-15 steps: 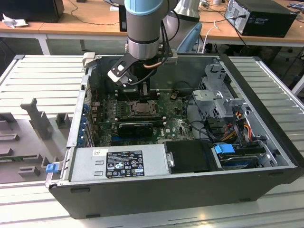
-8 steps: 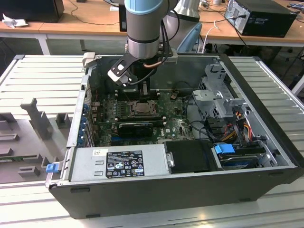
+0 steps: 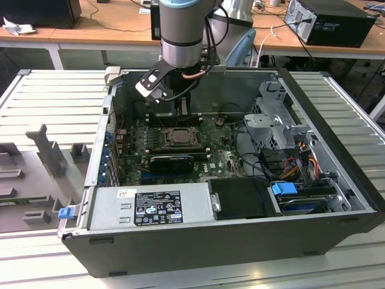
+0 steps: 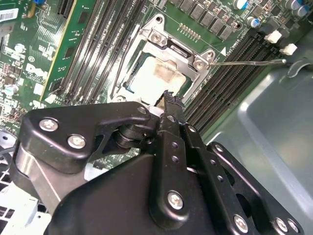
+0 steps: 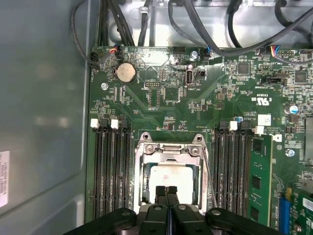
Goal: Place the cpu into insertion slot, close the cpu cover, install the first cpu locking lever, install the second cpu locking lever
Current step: 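Install the first cpu locking lever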
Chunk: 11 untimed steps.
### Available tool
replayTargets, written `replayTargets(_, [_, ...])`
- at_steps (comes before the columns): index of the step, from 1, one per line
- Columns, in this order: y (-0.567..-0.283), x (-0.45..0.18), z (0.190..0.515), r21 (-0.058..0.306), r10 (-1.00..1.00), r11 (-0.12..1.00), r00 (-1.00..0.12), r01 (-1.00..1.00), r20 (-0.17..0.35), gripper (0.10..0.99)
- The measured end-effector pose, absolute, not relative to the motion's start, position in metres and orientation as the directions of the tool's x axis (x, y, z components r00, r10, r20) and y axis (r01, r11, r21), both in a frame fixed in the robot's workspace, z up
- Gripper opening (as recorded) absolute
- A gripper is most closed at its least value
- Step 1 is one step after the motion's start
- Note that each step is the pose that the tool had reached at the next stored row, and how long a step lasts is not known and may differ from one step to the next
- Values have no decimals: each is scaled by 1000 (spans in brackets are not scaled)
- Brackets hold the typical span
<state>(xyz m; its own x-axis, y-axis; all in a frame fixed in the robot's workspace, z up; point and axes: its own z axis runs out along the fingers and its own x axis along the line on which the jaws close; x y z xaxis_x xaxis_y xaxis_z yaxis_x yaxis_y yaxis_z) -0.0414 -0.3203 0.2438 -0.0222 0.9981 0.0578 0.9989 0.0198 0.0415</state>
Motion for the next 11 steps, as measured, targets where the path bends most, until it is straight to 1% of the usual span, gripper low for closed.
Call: replayTargets(11, [-320, -41, 261, 41, 998, 20, -22, 999, 57, 106])
